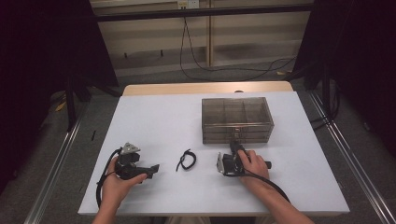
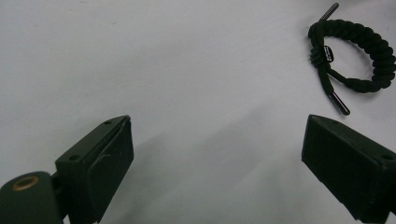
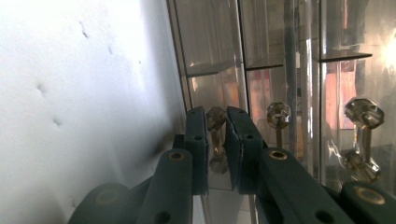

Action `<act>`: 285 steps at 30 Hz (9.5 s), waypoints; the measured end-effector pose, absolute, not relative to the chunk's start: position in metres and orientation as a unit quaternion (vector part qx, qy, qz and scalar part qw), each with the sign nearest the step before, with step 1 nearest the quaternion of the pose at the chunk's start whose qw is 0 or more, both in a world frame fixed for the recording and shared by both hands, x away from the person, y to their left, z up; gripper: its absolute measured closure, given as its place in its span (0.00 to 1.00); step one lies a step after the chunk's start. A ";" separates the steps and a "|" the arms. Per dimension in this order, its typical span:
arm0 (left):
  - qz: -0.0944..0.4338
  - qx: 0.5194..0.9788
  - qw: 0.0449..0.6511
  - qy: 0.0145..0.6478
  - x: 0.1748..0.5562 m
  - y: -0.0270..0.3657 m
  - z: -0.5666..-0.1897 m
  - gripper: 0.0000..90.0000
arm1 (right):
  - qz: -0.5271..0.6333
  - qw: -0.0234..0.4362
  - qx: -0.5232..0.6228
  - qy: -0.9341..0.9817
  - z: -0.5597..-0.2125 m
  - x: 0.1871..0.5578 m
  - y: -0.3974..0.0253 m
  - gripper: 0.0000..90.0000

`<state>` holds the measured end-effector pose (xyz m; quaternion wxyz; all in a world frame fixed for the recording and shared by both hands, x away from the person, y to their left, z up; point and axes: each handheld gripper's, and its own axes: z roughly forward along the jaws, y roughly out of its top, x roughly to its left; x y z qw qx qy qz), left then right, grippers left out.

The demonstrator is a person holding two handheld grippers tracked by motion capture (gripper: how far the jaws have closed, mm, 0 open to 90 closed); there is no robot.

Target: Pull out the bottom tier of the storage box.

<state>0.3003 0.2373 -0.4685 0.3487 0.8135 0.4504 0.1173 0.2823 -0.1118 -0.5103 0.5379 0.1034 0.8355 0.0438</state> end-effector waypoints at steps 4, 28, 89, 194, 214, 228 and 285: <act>0.119 0.814 0.348 0.449 0.300 0.237 -0.468 0.10 | 0.044 0.535 0.104 0.837 -0.511 0.280 -0.112 0.89; 0.120 0.815 0.349 0.447 0.297 0.233 -0.467 0.10 | 0.060 0.517 0.091 0.849 -0.504 0.260 -0.107 1.00; 0.131 0.833 0.349 0.410 0.296 0.191 -0.458 0.10 | 0.183 0.470 0.326 0.800 -0.484 0.261 -0.188 0.55; 0.099 0.858 0.370 0.341 0.344 0.052 -0.466 0.49 | 0.273 0.343 0.482 0.758 -0.488 0.282 -0.239 0.48; 0.091 0.863 0.356 0.347 0.338 0.052 -0.466 0.56 | 0.289 0.310 0.501 0.755 -0.482 0.279 -0.244 0.69; 0.094 0.864 0.351 0.350 0.333 0.052 -0.466 0.60 | 0.294 0.301 0.500 0.757 -0.481 0.271 -0.247 0.73; 0.093 0.858 0.350 0.365 0.321 0.056 -0.466 0.66 | 0.308 0.272 0.494 0.766 -0.480 0.261 -0.248 0.69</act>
